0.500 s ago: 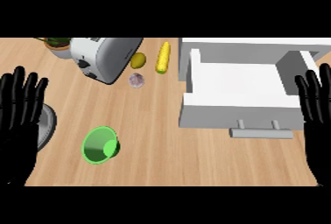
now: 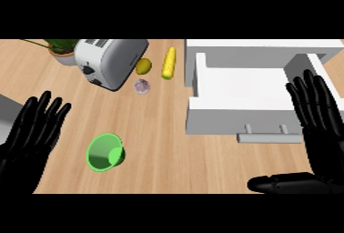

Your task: Pick up the cup, place it into the drawer and close the drawer

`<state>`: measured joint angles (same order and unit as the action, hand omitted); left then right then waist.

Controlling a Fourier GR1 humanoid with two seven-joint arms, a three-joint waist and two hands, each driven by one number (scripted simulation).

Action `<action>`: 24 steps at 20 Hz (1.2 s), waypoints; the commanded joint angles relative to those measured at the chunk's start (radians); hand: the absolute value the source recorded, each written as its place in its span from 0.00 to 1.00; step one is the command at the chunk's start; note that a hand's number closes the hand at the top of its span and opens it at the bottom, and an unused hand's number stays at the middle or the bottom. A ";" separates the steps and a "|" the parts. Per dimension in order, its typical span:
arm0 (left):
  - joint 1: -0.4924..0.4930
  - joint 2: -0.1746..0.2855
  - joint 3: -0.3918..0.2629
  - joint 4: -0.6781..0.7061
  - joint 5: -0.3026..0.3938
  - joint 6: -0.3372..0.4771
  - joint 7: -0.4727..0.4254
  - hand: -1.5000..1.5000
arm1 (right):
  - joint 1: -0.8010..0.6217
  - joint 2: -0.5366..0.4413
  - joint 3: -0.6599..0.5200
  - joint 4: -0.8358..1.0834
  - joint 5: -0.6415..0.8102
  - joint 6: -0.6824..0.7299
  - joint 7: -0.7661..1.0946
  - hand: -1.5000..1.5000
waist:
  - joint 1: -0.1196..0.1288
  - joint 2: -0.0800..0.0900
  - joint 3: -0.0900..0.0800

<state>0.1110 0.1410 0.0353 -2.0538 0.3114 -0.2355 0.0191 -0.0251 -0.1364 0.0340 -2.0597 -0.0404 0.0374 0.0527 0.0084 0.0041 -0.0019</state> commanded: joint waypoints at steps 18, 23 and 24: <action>-0.043 0.011 0.103 0.524 -0.100 -0.122 -0.202 0.00 | -0.209 -0.053 -0.103 0.189 -0.059 0.111 0.028 0.00 | -0.008 -0.003 0.002; -0.083 0.044 0.139 0.793 -0.190 -0.164 -0.413 0.00 | -0.219 -0.047 -0.121 0.228 -0.055 0.109 0.006 0.00 | -0.009 -0.002 0.001; -0.129 0.061 0.178 0.860 -0.154 -0.169 -0.408 0.00 | -0.189 -0.016 -0.061 0.144 -0.005 0.071 0.052 0.00 | -0.012 -0.003 0.001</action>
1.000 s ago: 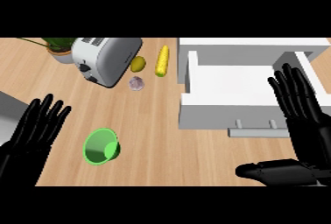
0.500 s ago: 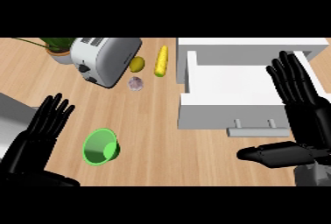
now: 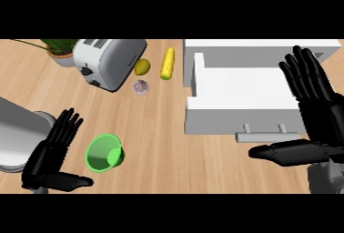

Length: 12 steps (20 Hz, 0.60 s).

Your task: Pick up the cup, place it into the drawer and close the drawer

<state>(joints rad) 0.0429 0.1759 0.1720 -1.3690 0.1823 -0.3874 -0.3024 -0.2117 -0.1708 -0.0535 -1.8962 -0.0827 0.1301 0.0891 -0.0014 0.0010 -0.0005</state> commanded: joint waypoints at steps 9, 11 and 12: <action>-0.111 0.054 0.033 0.505 -0.158 -0.015 -0.353 0.00 | -0.001 -0.022 -0.057 -0.008 -0.065 0.053 0.018 0.00 | -0.004 0.000 0.000; -0.141 0.016 0.008 0.603 -0.220 0.043 -0.457 0.00 | -0.095 -0.054 -0.097 0.070 -0.058 0.045 0.031 0.00 | -0.003 0.002 -0.001; -0.240 0.031 0.030 0.690 -0.200 0.033 -0.430 0.00 | -0.035 0.012 -0.019 0.062 0.019 0.016 -0.043 0.00 | -0.004 0.001 0.000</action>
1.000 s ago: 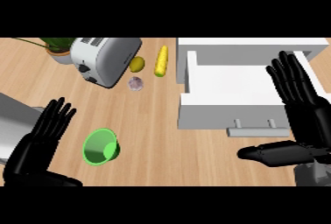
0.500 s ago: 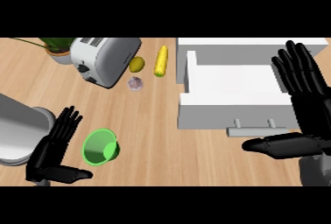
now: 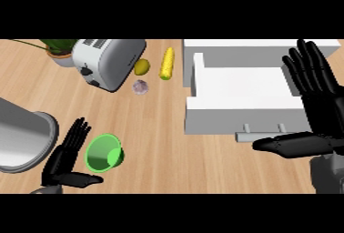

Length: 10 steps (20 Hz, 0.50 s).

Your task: Pick up the cup, place it into the drawer and close the drawer

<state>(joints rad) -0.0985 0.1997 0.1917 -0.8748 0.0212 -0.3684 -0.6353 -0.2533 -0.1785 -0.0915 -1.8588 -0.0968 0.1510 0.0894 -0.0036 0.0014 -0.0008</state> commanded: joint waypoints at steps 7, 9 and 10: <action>-0.266 0.077 0.067 0.513 -0.056 -0.006 -0.293 0.00 | 0.023 -0.016 -0.006 -0.032 -0.005 0.033 -0.001 0.00 | -0.013 0.003 -0.001; -0.218 0.026 0.032 0.531 -0.097 0.057 -0.391 0.00 | -0.041 -0.023 -0.039 -0.015 -0.048 0.017 0.071 0.00 | -0.007 0.002 -0.001; -0.264 0.066 0.053 0.586 -0.078 -0.003 -0.372 0.00 | 0.016 -0.011 -0.020 -0.004 -0.013 0.027 0.005 0.00 | -0.010 0.003 -0.001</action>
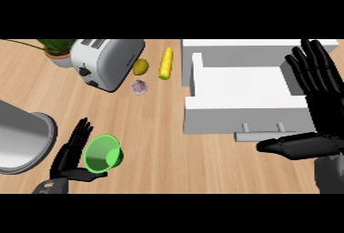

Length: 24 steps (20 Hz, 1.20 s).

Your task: Pick up the cup, place it into the drawer and close the drawer

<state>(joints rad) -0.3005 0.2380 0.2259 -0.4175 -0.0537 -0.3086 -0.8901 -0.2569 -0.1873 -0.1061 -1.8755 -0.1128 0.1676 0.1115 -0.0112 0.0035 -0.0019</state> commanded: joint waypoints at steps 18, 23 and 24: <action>-0.134 -0.050 -0.010 0.214 -0.037 -0.071 -0.182 0.00 | -0.030 -0.008 -0.012 0.003 -0.009 0.003 0.033 0.00 | -0.015 0.005 -0.002; -0.089 -0.075 -0.034 0.183 -0.032 -0.201 -0.239 1.00 | -0.031 -0.001 0.002 -0.025 -0.002 -0.007 0.052 0.00 | -0.010 0.002 -0.003; -0.126 -0.073 -0.038 0.148 -0.043 -0.121 -0.256 1.00 | -0.020 -0.041 -0.051 0.012 -0.039 0.032 0.026 0.00 | -0.011 0.003 -0.001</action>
<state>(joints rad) -0.4263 0.1812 0.2002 -0.2437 -0.0899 -0.3345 -0.9875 -0.2877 -0.2040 -0.1263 -1.8627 -0.1284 0.1809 0.1376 -0.0222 0.0065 -0.0018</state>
